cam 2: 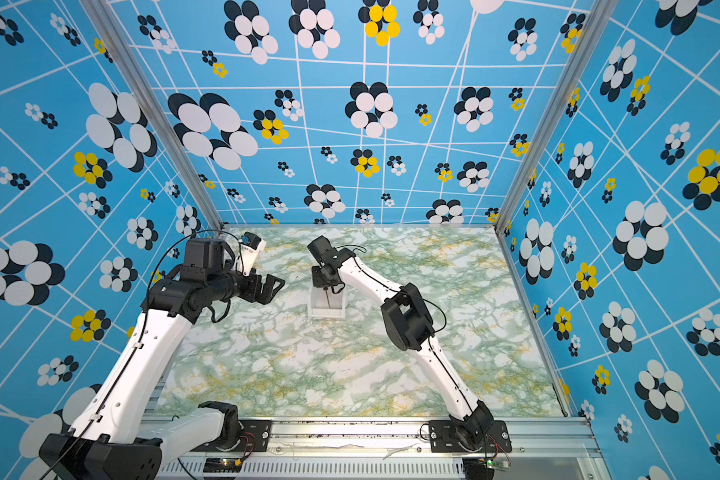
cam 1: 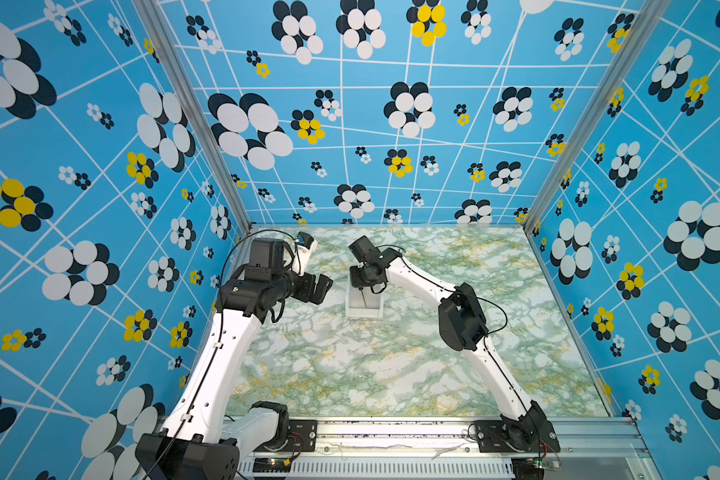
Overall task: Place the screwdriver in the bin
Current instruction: 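Lower the screwdriver into the white bin with the right gripper, then open the right gripper to release the screwdriver and raise it away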
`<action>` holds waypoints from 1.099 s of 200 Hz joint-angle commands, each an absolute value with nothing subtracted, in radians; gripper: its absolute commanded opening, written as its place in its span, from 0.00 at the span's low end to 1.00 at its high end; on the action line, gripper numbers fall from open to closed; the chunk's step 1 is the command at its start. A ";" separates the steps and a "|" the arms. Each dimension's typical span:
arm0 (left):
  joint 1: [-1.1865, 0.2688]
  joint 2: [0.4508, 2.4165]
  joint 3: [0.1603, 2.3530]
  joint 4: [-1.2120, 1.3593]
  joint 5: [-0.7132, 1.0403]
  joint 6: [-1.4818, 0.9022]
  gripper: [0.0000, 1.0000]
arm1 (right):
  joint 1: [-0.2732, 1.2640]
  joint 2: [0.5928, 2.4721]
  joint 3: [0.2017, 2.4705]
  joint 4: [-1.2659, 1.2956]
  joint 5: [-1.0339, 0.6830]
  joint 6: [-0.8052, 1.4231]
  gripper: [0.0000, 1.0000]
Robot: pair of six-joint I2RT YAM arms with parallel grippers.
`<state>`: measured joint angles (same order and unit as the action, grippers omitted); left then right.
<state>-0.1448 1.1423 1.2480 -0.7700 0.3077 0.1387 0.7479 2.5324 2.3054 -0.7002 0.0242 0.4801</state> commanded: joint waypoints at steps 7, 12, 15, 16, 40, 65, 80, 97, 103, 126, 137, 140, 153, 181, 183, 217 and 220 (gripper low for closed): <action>-0.137 1.146 1.239 -0.755 0.325 0.123 0.99 | 0.750 2.557 2.338 -0.728 0.044 0.486 0.23; -0.137 1.146 1.239 -0.755 0.325 0.123 0.99 | 0.749 2.557 2.337 -0.729 0.046 0.487 0.25; -0.136 1.147 1.239 -0.755 0.325 0.123 0.99 | 0.749 2.558 2.338 -0.730 0.046 0.486 0.25; -0.136 1.147 1.239 -0.755 0.325 0.123 0.99 | 0.749 2.557 2.338 -0.730 0.046 0.486 0.25; -0.137 1.152 1.240 -0.755 0.325 0.121 0.99 | 0.750 2.557 2.336 -0.730 0.048 0.485 0.27; -0.136 1.156 1.240 -0.756 0.324 0.121 0.99 | 0.750 2.552 2.336 -0.730 0.048 0.484 0.29; -0.135 1.158 1.240 -0.756 0.324 0.121 0.99 | 0.750 2.547 2.337 -0.732 0.052 0.481 0.30; -0.135 1.160 1.243 -0.757 0.318 0.121 0.99 | 0.750 2.530 2.336 -0.739 0.058 0.476 0.31; -0.134 1.160 1.241 -0.756 0.314 0.122 0.99 | 0.750 2.522 2.334 -0.741 0.060 0.474 0.31; -0.133 1.160 1.236 -0.746 0.294 0.119 0.99 | 0.753 2.464 2.313 -0.740 0.068 0.464 0.32; -0.132 1.155 1.227 -0.737 0.281 0.117 0.99 | 0.755 2.431 2.303 -0.739 0.077 0.456 0.33; -0.131 1.156 1.225 -0.734 0.277 0.116 0.99 | 0.756 2.421 2.299 -0.739 0.080 0.453 0.33; -0.128 1.157 1.219 -0.730 0.258 0.112 0.99 | 0.759 2.375 2.279 -0.739 0.084 0.445 0.35; -0.111 1.186 1.215 -0.704 0.184 0.096 0.99 | 0.768 2.215 2.115 -0.620 0.054 0.440 0.38; -0.110 1.191 1.215 -0.704 0.176 0.094 0.99 | 0.768 2.199 2.100 -0.610 0.052 0.441 0.38; -0.039 1.238 1.205 -0.691 0.151 0.042 0.99 | 0.768 1.914 1.780 -0.444 0.103 0.416 0.43; -0.030 1.241 1.200 -0.689 0.152 0.037 0.99 | 0.768 1.886 1.746 -0.430 0.119 0.411 0.44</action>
<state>-0.0853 1.2129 1.2289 -0.7166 0.1925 0.0887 0.7635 2.0663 1.9167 -0.5678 0.0586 0.4438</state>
